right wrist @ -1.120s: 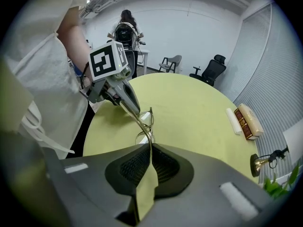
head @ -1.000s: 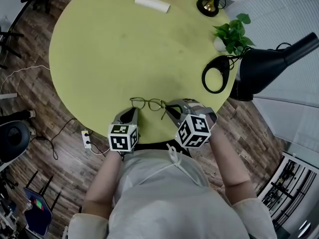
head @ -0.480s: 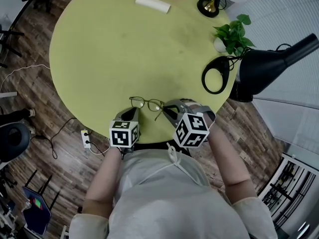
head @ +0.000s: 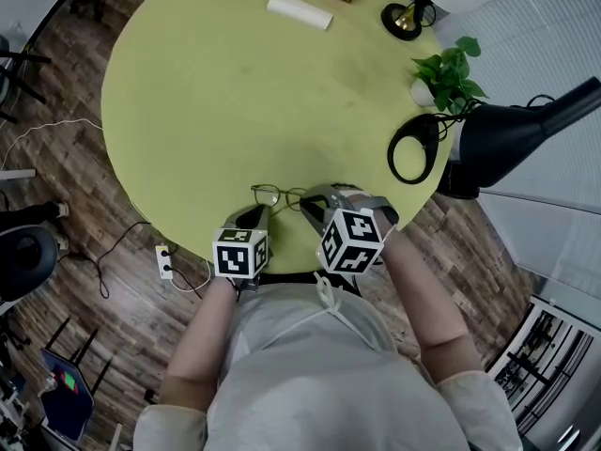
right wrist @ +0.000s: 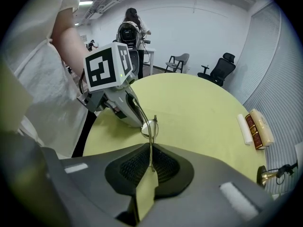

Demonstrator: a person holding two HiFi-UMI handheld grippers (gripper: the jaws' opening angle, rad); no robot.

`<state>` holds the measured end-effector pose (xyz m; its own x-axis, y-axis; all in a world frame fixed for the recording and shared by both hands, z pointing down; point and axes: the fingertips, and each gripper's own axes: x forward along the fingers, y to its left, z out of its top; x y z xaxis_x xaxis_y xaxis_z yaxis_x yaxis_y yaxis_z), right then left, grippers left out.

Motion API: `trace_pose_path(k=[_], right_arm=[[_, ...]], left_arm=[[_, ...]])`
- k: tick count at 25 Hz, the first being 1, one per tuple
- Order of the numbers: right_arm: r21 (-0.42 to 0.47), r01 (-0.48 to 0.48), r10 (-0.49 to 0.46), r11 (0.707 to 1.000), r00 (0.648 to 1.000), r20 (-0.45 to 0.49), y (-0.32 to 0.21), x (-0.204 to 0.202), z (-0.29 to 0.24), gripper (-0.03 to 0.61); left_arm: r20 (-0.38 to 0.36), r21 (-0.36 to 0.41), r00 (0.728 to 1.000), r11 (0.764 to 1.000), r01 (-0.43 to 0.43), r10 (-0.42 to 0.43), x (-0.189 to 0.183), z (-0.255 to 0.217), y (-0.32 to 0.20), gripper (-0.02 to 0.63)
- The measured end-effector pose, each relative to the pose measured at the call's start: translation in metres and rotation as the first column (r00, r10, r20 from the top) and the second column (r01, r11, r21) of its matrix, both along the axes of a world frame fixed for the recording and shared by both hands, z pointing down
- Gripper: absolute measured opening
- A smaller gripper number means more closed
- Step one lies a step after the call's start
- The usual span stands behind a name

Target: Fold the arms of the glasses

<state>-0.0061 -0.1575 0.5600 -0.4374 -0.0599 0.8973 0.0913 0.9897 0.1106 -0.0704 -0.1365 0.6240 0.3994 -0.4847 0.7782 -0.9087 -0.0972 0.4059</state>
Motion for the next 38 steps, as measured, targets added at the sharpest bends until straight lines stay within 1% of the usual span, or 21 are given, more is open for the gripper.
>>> trace_pose_path(k=[7, 14, 23, 34, 38], right_arm=[[-0.043, -0.025, 0.025, 0.999, 1.000, -0.003, -0.004, -0.013, 0.014, 0.017], [-0.041, -0.007, 0.005, 0.999, 1.000, -0.027, -0.008, -0.027, 0.027, 0.017], [-0.075, -0.028, 0.026, 0.997, 0.999, -0.031, -0.012, -0.031, 0.041, 0.017], [-0.056, -0.006, 0.004, 0.998, 0.999, -0.033, -0.015, -0.032, 0.050, 0.017], [-0.063, -0.039, 0.037, 0.997, 0.999, -0.022, -0.018, -0.033, 0.048, 0.018]], left_arm=[[-0.016, 0.003, 1.000, 1.000, 0.007, -0.007, -0.004, 0.000, -0.003, 0.006], [-0.025, 0.005, 1.000, 1.000, 0.001, -0.001, -0.005, 0.001, -0.003, 0.006], [-0.008, 0.014, 1.000, 1.000, -0.009, 0.009, -0.005, 0.001, -0.006, 0.006], [-0.025, -0.002, 0.999, 1.000, -0.028, 0.027, -0.002, 0.003, -0.008, 0.006], [-0.017, -0.010, 0.999, 0.999, -0.038, 0.038, -0.002, 0.002, -0.009, 0.006]])
